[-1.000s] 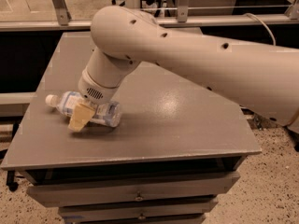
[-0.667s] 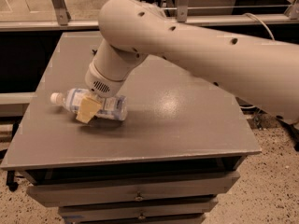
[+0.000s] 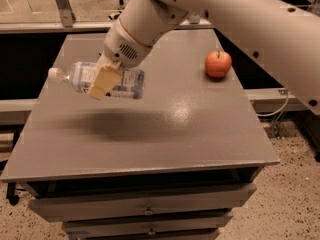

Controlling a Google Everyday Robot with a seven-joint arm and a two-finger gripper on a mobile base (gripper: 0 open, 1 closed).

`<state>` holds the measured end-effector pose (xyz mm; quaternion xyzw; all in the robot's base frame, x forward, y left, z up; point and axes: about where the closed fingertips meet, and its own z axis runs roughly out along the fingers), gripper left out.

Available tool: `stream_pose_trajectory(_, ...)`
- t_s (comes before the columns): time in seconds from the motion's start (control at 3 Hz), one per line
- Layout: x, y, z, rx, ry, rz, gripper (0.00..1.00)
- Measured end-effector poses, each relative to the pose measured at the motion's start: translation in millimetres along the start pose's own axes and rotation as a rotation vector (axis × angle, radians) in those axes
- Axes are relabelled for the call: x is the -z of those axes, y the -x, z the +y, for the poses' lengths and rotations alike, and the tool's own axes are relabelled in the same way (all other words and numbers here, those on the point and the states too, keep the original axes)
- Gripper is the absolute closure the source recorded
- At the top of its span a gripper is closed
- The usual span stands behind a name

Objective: Pick blue plastic bottle

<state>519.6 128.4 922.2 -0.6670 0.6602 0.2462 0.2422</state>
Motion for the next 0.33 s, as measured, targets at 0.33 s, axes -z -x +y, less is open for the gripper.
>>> stream_pose_trajectory(0.33,17.3,17.7,0.4,0.041,-0.004,-0.033,1.0)
